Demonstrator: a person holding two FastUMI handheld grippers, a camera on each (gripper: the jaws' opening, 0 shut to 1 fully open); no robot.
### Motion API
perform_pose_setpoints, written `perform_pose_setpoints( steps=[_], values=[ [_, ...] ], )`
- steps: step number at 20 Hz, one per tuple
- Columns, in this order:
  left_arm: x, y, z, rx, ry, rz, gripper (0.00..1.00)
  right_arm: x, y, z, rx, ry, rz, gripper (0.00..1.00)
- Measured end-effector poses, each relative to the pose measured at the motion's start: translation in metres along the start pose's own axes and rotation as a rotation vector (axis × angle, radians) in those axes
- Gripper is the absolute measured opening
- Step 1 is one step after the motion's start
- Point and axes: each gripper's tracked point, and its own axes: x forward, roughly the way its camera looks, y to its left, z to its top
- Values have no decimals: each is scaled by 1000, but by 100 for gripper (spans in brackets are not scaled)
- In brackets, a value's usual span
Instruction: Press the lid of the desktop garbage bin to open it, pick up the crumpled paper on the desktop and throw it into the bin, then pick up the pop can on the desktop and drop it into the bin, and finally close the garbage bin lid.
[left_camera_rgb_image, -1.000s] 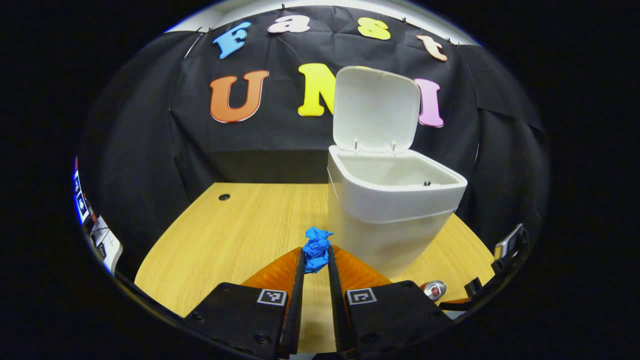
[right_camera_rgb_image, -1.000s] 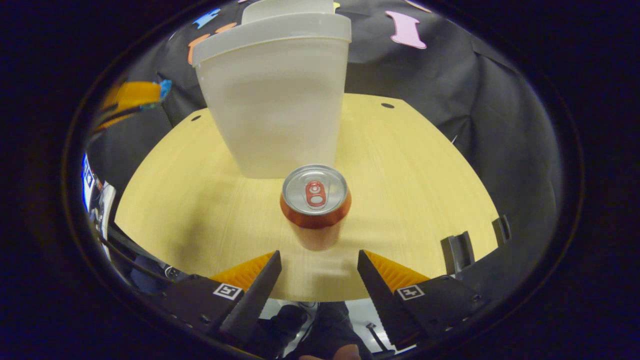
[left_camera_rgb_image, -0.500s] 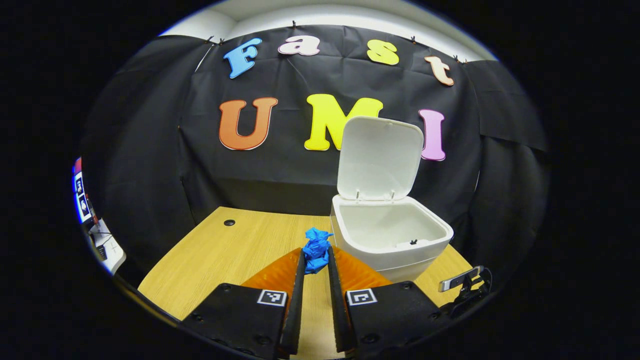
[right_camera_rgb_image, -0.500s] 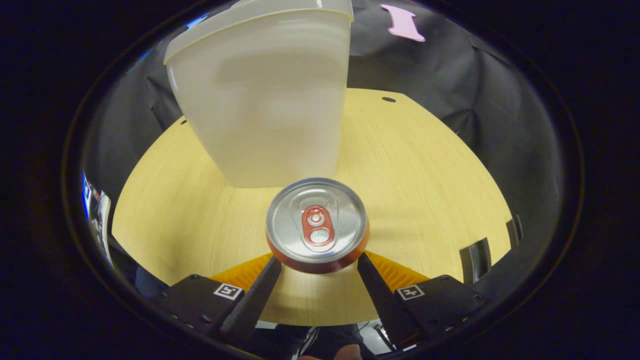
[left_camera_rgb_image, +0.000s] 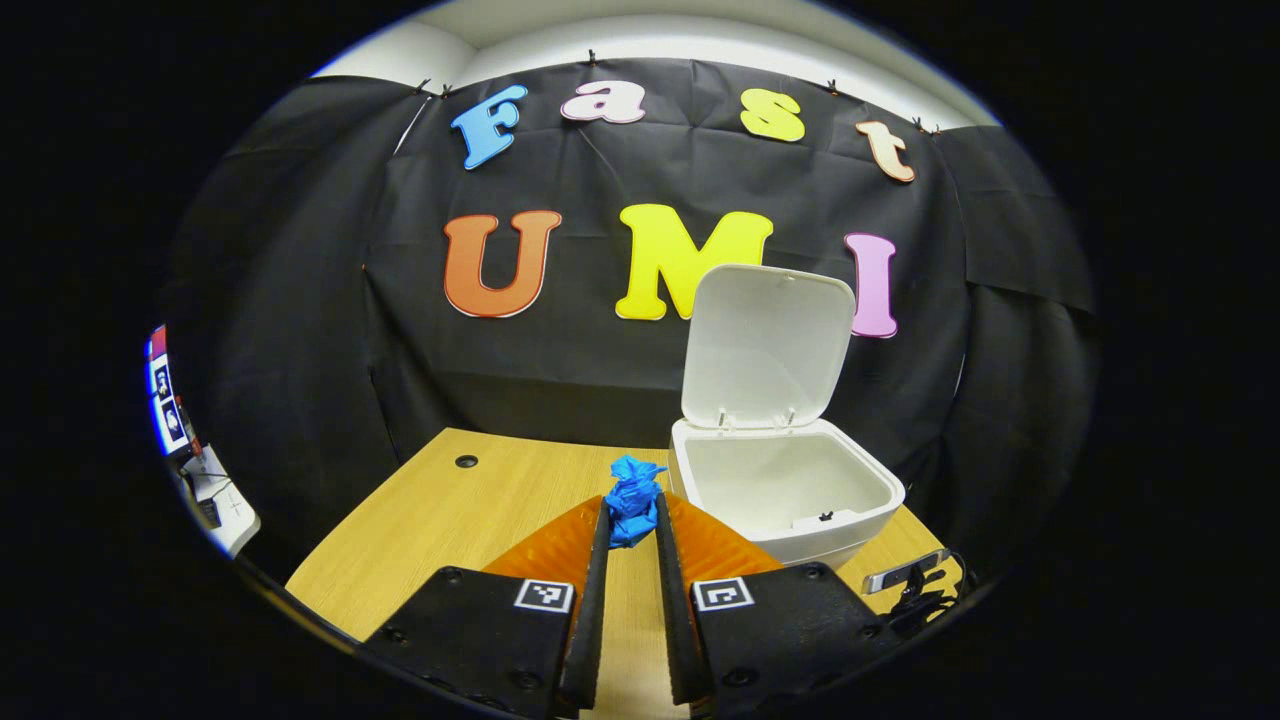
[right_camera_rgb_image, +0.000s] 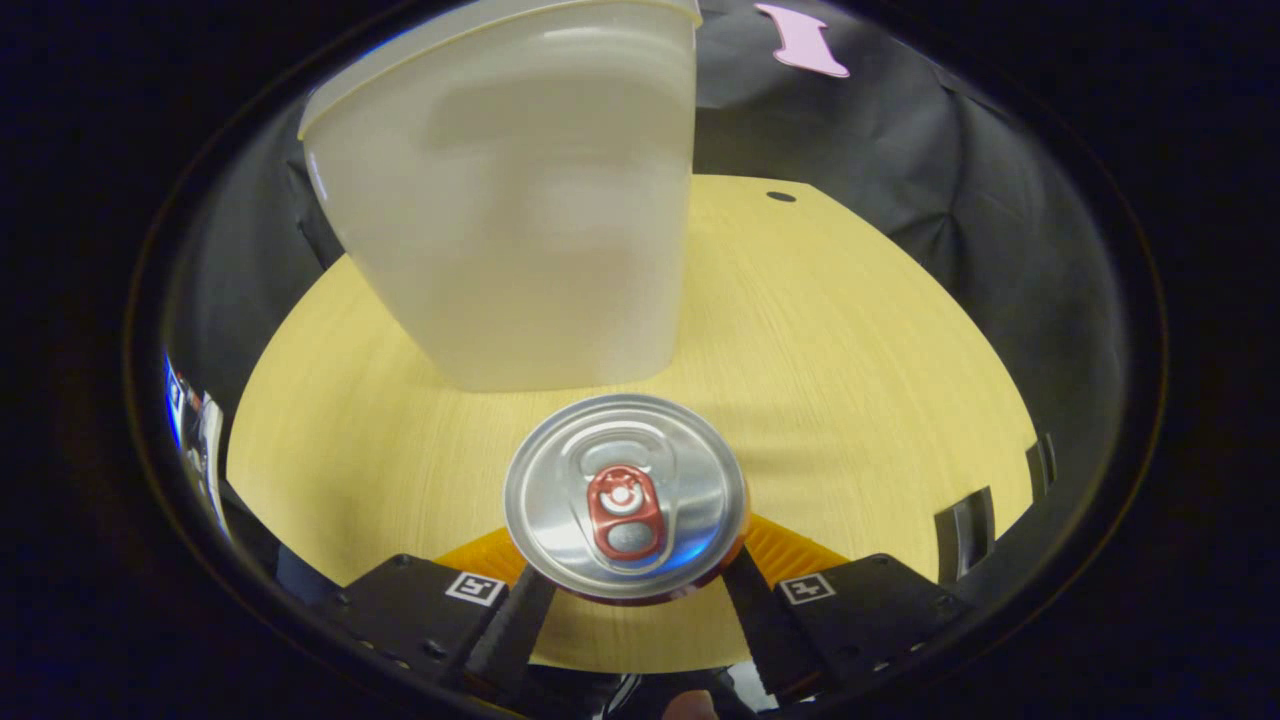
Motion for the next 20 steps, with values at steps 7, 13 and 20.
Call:
perform_pose_setpoints(
  steps=[7,13,20],
  values=[
    [13,-23,13,-16,-19,-40,29,-31,-25,49,39,-68,-11,81],
    [37,-51,37,-10,-66,-92,29,-84,-64,100,80,-161,-48,79],
    [77,-75,20,-27,6,-121,34,-122,-99,128,84,-198,-96,79]
  ],
)
